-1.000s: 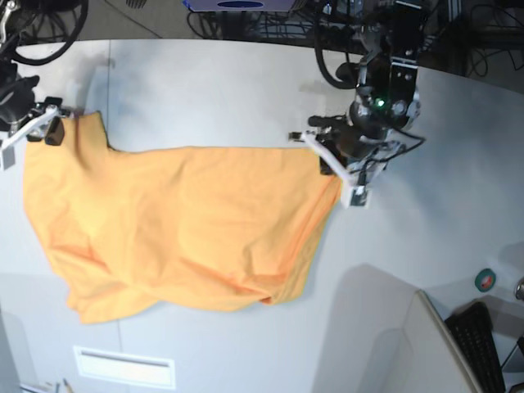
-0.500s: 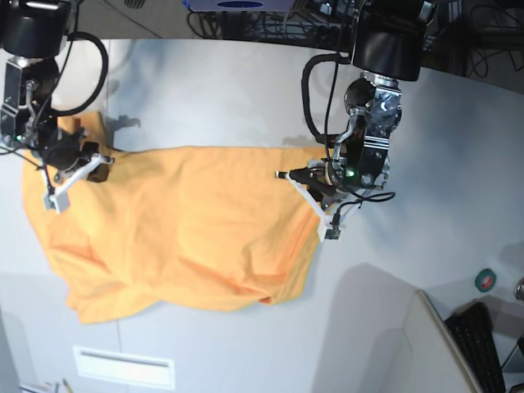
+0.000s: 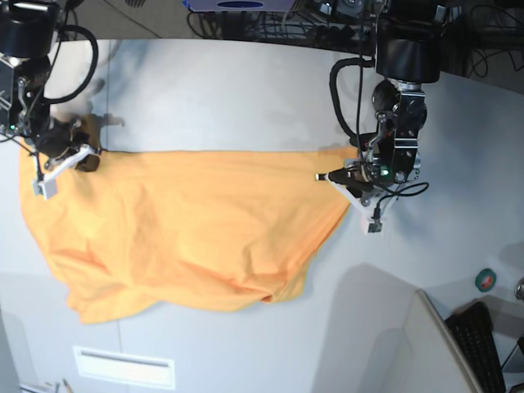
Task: Layout the t-shirt on the table in an organized manner, then fold the t-shirt properly
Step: 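Release the shirt with the left gripper and regrasp its shoulder edge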
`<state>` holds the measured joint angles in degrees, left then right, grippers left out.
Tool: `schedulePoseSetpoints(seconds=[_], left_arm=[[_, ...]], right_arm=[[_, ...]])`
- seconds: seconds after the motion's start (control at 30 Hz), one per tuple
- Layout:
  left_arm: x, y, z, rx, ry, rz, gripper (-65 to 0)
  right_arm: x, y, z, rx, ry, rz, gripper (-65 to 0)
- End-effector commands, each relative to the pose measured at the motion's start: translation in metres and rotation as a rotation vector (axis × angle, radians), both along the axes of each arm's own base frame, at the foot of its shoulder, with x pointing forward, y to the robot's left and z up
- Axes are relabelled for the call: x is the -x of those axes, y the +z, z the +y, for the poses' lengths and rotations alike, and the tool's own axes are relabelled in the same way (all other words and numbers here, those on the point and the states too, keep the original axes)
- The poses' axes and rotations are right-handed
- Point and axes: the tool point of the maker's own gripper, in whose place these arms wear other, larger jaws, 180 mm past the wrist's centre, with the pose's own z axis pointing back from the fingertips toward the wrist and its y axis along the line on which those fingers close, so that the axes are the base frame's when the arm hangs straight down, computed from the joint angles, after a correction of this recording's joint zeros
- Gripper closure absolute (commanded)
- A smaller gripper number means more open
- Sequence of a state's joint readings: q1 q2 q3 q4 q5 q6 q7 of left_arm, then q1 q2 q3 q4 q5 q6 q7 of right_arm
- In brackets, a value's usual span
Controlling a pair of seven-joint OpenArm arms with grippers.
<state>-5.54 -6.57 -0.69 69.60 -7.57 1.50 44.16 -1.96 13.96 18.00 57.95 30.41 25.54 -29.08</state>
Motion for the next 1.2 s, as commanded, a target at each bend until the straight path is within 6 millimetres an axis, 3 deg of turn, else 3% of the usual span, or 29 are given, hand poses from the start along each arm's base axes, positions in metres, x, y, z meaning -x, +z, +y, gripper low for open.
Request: schedulePoseSetpoints(seconds=[0.0,0.13,0.23,0.3,0.43,0.57,0.67,0.73,0.77,0.9,0.97,1.03,1.17], left_arm=[[-0.015,0.015,0.007,-0.016,0.004,-0.056,0.0],[-0.017,0.018,0.012,-0.022,0.006,-0.065,0.0],[-0.02,0.033,0.008,-0.022,-0.005,-0.115,0.0],[-0.019,0.05,0.015,-0.017,0.026,-0.169,0.0],[0.003,0.074,0.043,0.02,0.133,-0.245,0.0],[0.038,0.069,0.07,0.165,0.279,-0.239,0.0],[0.055,0.07,0.091,0.228,0.379,-0.298,0.0],[0.061,0.071,0.092,0.217,0.372,-0.338,0.0],[0.061,0.07,0.087,0.213,0.355,-0.346,-5.3],[0.066,0.055,0.06,0.243,0.299,-0.303,-42.5],[0.068,0.042,0.049,0.259,0.284,-0.266,-56.8],[0.066,0.031,0.037,0.282,0.278,-0.238,-61.9],[0.055,0.012,0.019,0.325,0.292,-0.198,-56.3]], right_arm=[[0.004,-0.001,-0.011,0.04,0.007,0.028,0.0],[0.004,-0.001,-0.008,0.035,0.008,0.027,0.0],[0.002,0.007,-0.008,0.048,0.018,0.001,0.0],[-0.001,0.022,-0.006,0.07,0.037,-0.052,0.0],[-0.005,0.07,0.001,0.13,0.086,-0.193,0.0],[-0.003,0.109,-0.038,0.164,-0.104,-0.307,0.0],[0.005,0.119,-0.072,0.176,-0.254,-0.331,0.0],[0.01,0.121,-0.084,0.188,-0.289,-0.332,0.0],[0.012,0.121,-0.087,0.19,-0.299,-0.331,0.0],[0.018,0.119,-0.092,0.195,-0.315,-0.323,-22.7],[0.02,0.118,-0.092,0.196,-0.315,-0.318,-25.1],[0.02,0.118,-0.092,0.195,-0.316,-0.319,-24.9],[0.021,0.118,-0.093,0.196,-0.319,-0.32,-24.9]])
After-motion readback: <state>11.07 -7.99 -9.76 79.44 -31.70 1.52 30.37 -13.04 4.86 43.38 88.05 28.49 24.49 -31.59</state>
